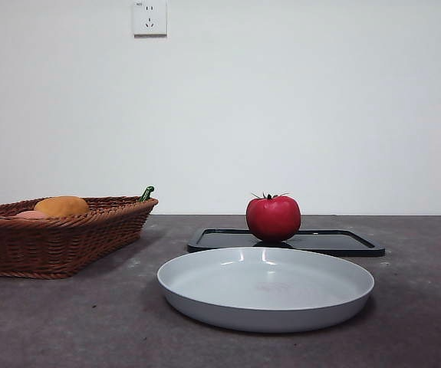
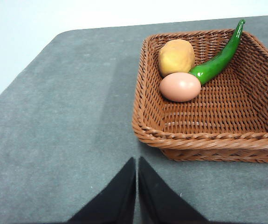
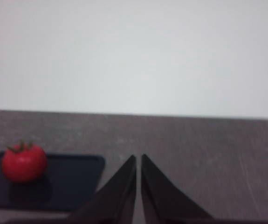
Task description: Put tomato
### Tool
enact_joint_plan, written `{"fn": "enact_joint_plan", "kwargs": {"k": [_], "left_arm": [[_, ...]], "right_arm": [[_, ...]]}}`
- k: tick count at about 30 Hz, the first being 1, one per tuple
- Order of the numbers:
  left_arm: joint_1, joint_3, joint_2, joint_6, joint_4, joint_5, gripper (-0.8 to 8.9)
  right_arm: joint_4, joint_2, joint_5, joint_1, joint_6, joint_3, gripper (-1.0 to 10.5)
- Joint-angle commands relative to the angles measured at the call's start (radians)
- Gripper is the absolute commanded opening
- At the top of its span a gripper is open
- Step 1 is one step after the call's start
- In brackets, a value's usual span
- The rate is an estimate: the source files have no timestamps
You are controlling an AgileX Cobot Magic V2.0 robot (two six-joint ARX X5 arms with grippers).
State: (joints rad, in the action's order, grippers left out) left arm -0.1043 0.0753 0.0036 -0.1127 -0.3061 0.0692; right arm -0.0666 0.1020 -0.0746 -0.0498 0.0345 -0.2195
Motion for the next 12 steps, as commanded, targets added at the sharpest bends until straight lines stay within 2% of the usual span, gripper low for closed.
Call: {"fn": "enact_joint_plan", "kwargs": {"k": [1,12], "left_arm": [[0.0,-0.02,0.0,0.005,-0.011,-0.003,0.08],[0.0,-0.02,0.0,0.005,-0.011,-0.003,0.08]], "right_arm": [[0.015,-0.035,0.005,-0.01,0.039,0.054,0.1],[-0.02,-0.098,0.005,-0.015,0.071,0.209,0.1]]}}
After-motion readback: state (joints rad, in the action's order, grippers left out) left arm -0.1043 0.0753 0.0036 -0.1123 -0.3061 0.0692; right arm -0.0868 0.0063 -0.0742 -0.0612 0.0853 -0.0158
